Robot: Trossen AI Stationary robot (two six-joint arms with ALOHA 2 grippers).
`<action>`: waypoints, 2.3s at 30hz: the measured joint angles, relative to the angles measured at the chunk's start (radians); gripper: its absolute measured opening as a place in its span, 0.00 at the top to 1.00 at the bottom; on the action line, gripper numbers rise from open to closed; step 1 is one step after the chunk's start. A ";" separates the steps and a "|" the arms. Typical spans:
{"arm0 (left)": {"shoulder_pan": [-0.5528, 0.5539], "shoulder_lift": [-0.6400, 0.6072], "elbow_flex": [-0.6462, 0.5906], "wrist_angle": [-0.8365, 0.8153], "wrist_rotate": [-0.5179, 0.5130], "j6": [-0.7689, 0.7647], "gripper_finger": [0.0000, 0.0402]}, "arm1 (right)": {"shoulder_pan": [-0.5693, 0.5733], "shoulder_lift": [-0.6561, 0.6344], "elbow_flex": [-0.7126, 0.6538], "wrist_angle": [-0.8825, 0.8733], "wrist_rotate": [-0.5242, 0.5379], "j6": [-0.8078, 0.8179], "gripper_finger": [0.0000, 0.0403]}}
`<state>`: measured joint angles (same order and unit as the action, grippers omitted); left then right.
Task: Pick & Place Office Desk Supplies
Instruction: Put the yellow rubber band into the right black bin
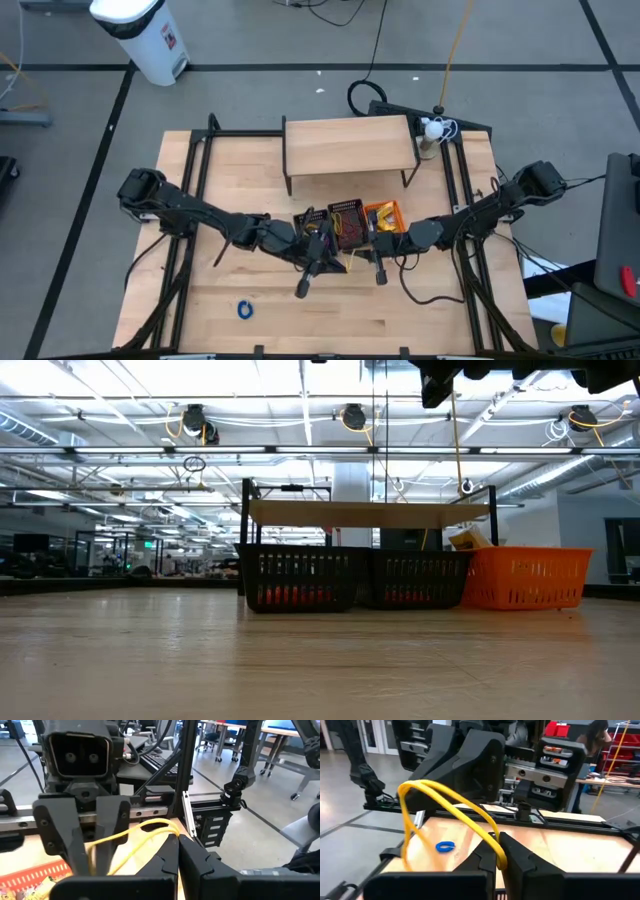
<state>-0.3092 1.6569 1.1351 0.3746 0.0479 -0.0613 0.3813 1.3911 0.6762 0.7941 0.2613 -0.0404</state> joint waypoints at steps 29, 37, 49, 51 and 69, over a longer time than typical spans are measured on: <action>-0.008 -0.003 0.000 -0.066 -0.004 -0.131 0.43 | -0.154 -0.020 0.001 -0.208 0.026 -0.025 1.00; -0.008 -0.004 0.000 -0.149 0.096 -0.243 0.31 | -0.222 -0.058 0.002 -0.367 0.025 -0.019 1.00; -0.008 -0.005 0.000 -0.205 0.117 -0.337 0.27 | -0.255 -0.112 0.163 -0.927 -0.052 0.214 1.00; -0.008 -0.005 0.000 -0.208 0.112 -0.337 0.27 | -0.241 -0.100 0.201 -0.959 -0.052 0.214 1.00; -0.007 -0.005 0.000 -0.224 0.110 -0.367 0.27 | -0.325 -0.084 0.336 -1.232 -0.133 0.242 1.00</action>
<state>-0.3161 1.6524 1.1351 0.1501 0.1581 -0.4286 0.0563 1.3072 1.0126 -0.4377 0.1284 0.2019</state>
